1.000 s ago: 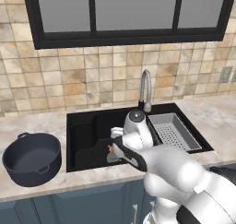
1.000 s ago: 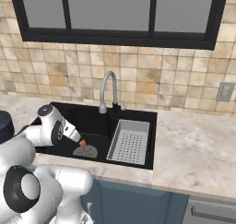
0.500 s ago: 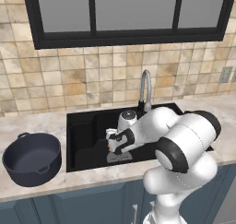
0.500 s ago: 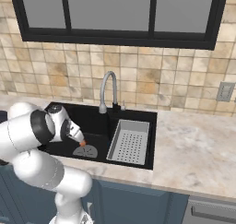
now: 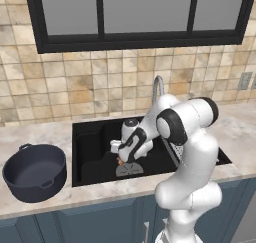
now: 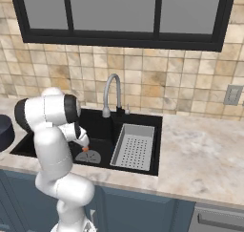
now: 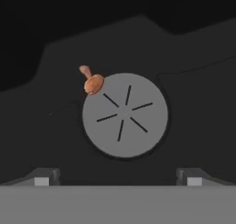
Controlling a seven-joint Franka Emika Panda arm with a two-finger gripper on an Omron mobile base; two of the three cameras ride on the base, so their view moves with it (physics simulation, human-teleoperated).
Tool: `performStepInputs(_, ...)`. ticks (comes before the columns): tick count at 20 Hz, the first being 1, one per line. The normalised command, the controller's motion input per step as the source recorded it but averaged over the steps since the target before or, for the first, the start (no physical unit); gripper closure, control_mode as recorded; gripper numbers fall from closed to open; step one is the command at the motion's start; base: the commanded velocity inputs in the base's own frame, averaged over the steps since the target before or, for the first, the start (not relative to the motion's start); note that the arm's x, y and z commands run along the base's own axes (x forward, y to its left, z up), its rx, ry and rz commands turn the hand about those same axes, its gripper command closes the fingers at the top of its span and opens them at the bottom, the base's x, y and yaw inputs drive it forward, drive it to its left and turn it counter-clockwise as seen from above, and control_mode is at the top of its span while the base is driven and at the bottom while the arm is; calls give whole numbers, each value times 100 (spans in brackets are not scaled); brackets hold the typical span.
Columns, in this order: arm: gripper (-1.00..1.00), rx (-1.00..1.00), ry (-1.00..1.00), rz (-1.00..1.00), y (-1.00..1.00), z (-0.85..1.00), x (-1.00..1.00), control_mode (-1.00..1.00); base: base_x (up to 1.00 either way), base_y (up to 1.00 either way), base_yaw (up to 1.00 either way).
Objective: Dump the mushroom from the pot into the sink. Then turn on the water and wash the mushroom. Then turn off the water and put the mushroom back in the pot.
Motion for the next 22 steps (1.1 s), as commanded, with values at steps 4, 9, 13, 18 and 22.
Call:
performStepInputs(4,-100,-3,2,0,6,-52,40,-100,0,0,0)
performStepInputs(9,-100,-2,2,0,5,-50,41,-100,0,0,0)
performStepInputs(13,-100,-1,0,0,3,-51,39,-100,0,0,0)
performStepInputs(18,-100,0,0,0,0,-51,44,-100,0,0,0)
performStepInputs(22,-100,0,0,0,0,-42,49,-100,0,0,0)
